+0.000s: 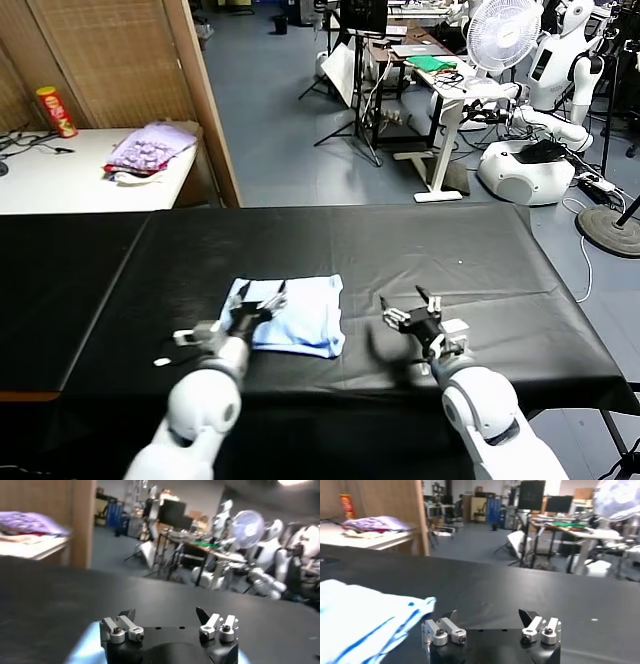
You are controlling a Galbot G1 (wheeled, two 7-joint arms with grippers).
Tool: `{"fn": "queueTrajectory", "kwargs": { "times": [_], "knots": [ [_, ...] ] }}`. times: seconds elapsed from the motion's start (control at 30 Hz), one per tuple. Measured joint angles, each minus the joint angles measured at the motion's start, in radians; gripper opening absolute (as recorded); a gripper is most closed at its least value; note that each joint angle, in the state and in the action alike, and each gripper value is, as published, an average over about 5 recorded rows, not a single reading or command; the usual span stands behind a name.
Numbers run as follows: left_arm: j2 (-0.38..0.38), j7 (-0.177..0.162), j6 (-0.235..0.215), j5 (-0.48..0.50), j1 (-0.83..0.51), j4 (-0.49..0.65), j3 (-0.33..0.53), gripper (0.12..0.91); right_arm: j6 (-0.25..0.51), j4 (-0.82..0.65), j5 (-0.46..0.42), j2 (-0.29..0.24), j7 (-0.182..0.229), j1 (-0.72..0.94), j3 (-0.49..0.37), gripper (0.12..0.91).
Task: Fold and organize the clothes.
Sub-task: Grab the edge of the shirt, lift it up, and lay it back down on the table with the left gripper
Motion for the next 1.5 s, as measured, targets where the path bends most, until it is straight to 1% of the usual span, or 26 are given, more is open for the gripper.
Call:
{"fn": "queueTrajectory", "kwargs": {
  "times": [0.1, 0.17, 0.33, 0.43, 0.53, 0.6, 0.7, 0.73, 0.8, 0.83, 0.87, 0.93, 0.97, 1.0, 1.07, 1.1, 1.23, 1.37, 1.5],
  "knots": [
    [0.022, 0.009, 0.006, -0.076, 0.02, 0.014, -0.057, 0.798, 0.003, -0.001, 0.006, -0.007, 0.0, -0.003, 0.002, 0.798],
    [0.026, 0.008, 0.012, -0.126, 0.024, 0.023, -0.086, 0.798, 0.004, 0.0, 0.008, -0.01, 0.0, -0.005, 0.004, 0.798],
    [0.023, 0.002, 0.026, -0.256, 0.018, 0.048, -0.135, 0.798, 0.006, 0.003, 0.009, -0.011, 0.0, -0.01, 0.009, 0.798],
    [0.024, 0.005, 0.039, -0.326, 0.014, 0.064, -0.155, 0.798, 0.006, 0.005, 0.009, -0.011, 0.0, -0.013, 0.012, 0.798],
    [0.028, 0.02, 0.054, -0.383, 0.018, 0.078, -0.168, 0.798, 0.006, 0.006, 0.008, -0.01, 0.001, -0.013, 0.014, 0.798],
    [0.029, 0.031, 0.061, -0.404, 0.024, 0.083, -0.17, 0.792, 0.006, 0.006, 0.008, -0.009, 0.001, -0.013, 0.015, 0.798],
    [0.025, 0.038, 0.063, -0.412, 0.029, 0.092, -0.17, 0.76, 0.006, 0.006, 0.008, -0.009, 0.002, -0.013, 0.017, 0.798],
    [0.023, 0.039, 0.064, -0.411, 0.029, 0.095, -0.17, 0.72, 0.006, 0.006, 0.008, -0.008, 0.002, -0.013, 0.017, 0.798],
    [0.021, 0.041, 0.065, -0.404, 0.029, 0.101, -0.169, 0.613, 0.006, 0.007, 0.008, -0.007, 0.003, -0.014, 0.019, 0.798],
    [0.02, 0.042, 0.065, -0.4, 0.029, 0.104, -0.168, 0.547, 0.006, 0.008, 0.007, -0.007, 0.003, -0.015, 0.02, 0.798],
    [0.019, 0.043, 0.065, -0.395, 0.028, 0.106, -0.168, 0.464, 0.006, 0.009, 0.007, -0.006, 0.004, -0.016, 0.02, 0.798],
    [0.017, 0.044, 0.065, -0.386, 0.027, 0.108, -0.167, 0.363, 0.006, 0.01, 0.006, -0.006, 0.005, -0.018, 0.021, 0.798],
    [0.016, 0.044, 0.065, -0.38, 0.026, 0.109, -0.167, 0.296, 0.005, 0.011, 0.006, -0.006, 0.006, -0.018, 0.021, 0.798],
    [0.015, 0.044, 0.065, -0.372, 0.026, 0.108, -0.166, 0.246, 0.005, 0.012, 0.006, -0.006, 0.007, -0.019, 0.021, 0.798],
    [0.015, 0.041, 0.062, -0.345, 0.028, 0.103, -0.164, 0.17, 0.002, 0.014, 0.005, -0.007, 0.011, -0.018, 0.022, 0.798],
    [0.015, 0.039, 0.06, -0.327, 0.03, 0.1, -0.161, 0.152, -0.002, 0.016, 0.005, -0.006, 0.017, -0.018, 0.023, 0.798],
    [0.025, 0.03, 0.052, -0.199, 0.037, 0.073, -0.15, 0.147, -0.015, 0.02, 0.004, -0.003, 0.04, -0.014, 0.028, 0.798],
    [0.053, 0.016, 0.059, -0.02, 0.035, 0.049, -0.146, 0.142, -0.021, 0.026, 0.002, -0.001, 0.043, -0.017, 0.036, 0.798],
    [0.12, 0.025, 0.059, 0.181, 0.033, 0.045, -0.157, 0.142, -0.022, 0.027, 0.003, -0.001, 0.042, -0.021, 0.043, 0.798]
  ]
}}
